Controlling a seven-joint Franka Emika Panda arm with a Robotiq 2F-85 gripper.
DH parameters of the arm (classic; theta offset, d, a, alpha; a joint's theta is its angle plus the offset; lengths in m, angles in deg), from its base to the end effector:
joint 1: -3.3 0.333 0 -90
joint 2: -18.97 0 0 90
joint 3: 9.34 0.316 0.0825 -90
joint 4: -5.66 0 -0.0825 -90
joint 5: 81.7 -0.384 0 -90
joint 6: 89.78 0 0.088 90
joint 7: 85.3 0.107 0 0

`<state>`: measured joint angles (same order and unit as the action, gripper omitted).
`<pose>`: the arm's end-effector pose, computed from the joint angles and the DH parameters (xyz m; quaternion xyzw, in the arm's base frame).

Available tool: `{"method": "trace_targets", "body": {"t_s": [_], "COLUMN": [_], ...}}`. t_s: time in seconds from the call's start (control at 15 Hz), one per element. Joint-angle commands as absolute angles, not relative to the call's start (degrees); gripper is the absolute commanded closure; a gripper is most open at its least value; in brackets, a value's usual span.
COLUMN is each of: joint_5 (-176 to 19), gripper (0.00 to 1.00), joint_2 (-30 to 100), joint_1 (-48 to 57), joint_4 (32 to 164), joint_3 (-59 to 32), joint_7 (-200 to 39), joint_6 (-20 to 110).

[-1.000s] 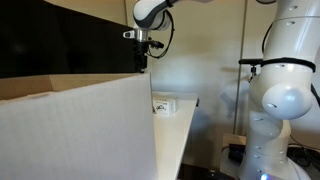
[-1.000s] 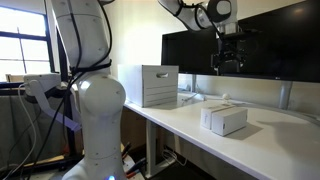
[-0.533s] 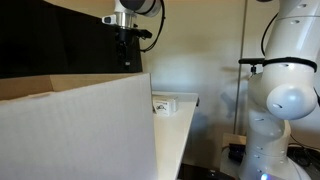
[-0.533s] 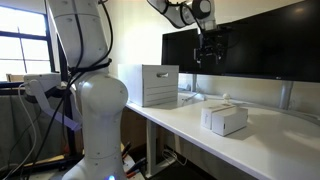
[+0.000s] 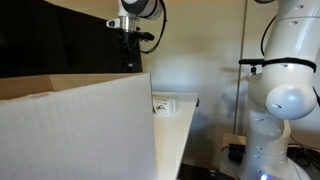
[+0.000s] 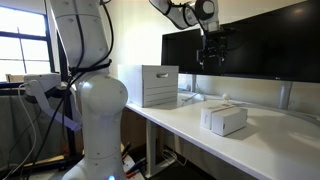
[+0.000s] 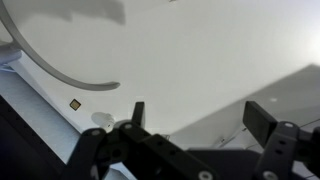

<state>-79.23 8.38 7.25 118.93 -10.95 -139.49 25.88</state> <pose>0.5253 0.0180 0.5705 0.8716 0.4766 0.0939 0.0654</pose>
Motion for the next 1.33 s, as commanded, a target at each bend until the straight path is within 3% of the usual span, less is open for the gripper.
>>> {"method": "trace_targets", "body": {"t_s": [0.0, 1.27], "joint_5": [-79.3, -82.6], "gripper": [0.0, 0.0], "joint_2": [8.4, 8.1], "joint_1": [7.0, 7.6], "joint_4": [118.8, 119.5], "joint_3": [-10.7, -11.7], "joint_7": [-139.5, -149.1], "joint_6": [25.8, 27.4]}}
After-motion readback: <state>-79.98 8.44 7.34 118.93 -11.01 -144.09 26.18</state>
